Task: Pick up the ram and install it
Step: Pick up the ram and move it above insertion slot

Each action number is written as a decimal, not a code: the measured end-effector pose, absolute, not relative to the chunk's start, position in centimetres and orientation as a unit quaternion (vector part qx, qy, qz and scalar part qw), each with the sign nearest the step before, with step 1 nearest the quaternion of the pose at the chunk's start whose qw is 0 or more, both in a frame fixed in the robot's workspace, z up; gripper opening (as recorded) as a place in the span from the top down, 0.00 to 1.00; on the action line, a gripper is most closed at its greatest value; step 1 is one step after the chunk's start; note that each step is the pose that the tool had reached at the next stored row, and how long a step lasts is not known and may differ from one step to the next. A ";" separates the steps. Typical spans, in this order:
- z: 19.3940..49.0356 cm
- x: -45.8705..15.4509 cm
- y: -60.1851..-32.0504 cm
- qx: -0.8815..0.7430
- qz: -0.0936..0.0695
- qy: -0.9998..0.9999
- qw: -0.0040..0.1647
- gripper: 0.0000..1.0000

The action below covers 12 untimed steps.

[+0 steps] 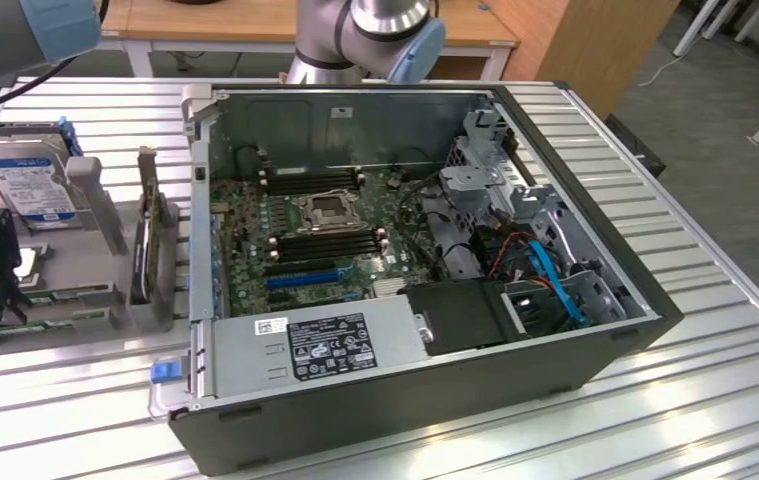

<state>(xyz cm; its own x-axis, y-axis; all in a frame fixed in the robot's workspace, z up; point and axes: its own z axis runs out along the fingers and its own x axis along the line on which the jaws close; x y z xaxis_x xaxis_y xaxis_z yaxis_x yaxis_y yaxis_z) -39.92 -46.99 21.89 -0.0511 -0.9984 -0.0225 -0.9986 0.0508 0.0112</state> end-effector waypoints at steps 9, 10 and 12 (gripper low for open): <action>21.9 -39.9 -47.0 -0.689 0.012 0.725 0.004 0.75; 21.9 -39.9 -47.0 -0.689 0.012 0.725 0.004 0.75; 21.9 -39.9 -47.0 -0.689 0.012 0.725 0.004 0.69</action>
